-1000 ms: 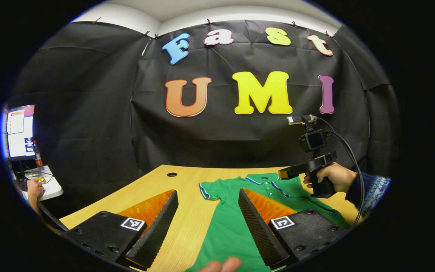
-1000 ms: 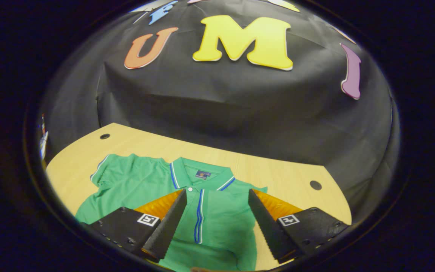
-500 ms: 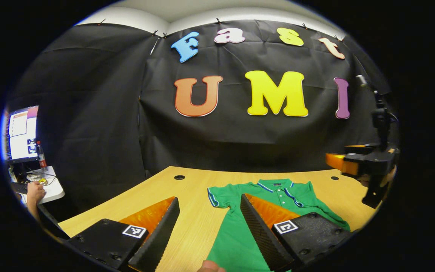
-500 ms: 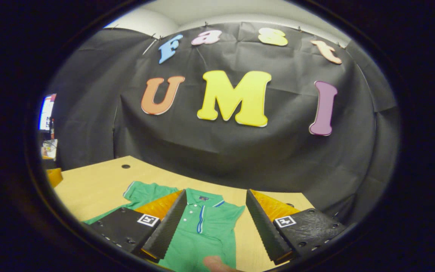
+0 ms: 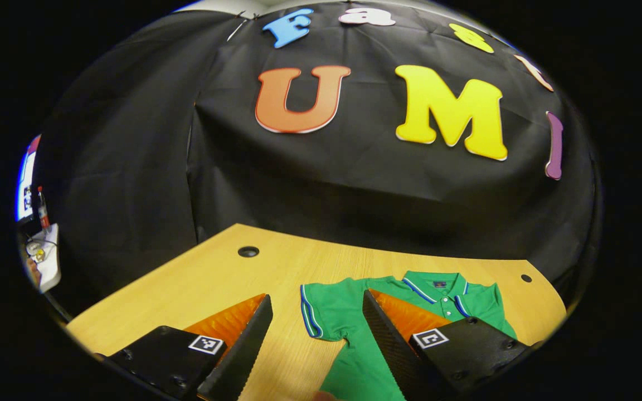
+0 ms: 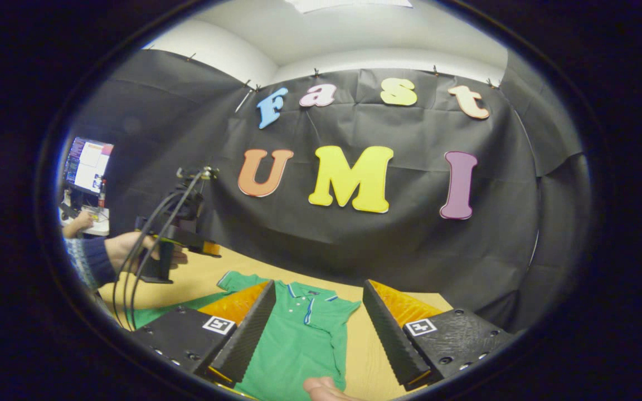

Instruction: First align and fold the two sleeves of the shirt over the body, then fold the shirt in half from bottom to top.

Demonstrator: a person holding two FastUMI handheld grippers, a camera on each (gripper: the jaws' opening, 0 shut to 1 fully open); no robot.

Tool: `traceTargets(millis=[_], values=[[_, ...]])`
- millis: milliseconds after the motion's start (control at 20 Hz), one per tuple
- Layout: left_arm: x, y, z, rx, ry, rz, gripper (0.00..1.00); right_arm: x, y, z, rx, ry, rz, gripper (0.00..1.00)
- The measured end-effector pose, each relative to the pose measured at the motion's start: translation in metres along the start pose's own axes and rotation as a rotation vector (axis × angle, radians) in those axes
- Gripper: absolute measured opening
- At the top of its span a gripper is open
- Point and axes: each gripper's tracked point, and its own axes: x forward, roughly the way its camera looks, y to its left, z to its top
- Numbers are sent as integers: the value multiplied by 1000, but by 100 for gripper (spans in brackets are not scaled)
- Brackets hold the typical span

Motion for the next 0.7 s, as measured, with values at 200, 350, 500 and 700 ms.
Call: traceTargets(millis=[200,350,500,700], values=[[70,9,-27,-18,87,24,100,-21,17,-26,84,21,82,95],[101,12,-46,4,122,38,100,-20,17,-42,125,89,111,95],[116,5,-68,31,177,21,100,-21,4,-53,165,125,47,95],[124,1,-75,35,221,-2,97,-25,-8,-62,269,116,-19,95]])
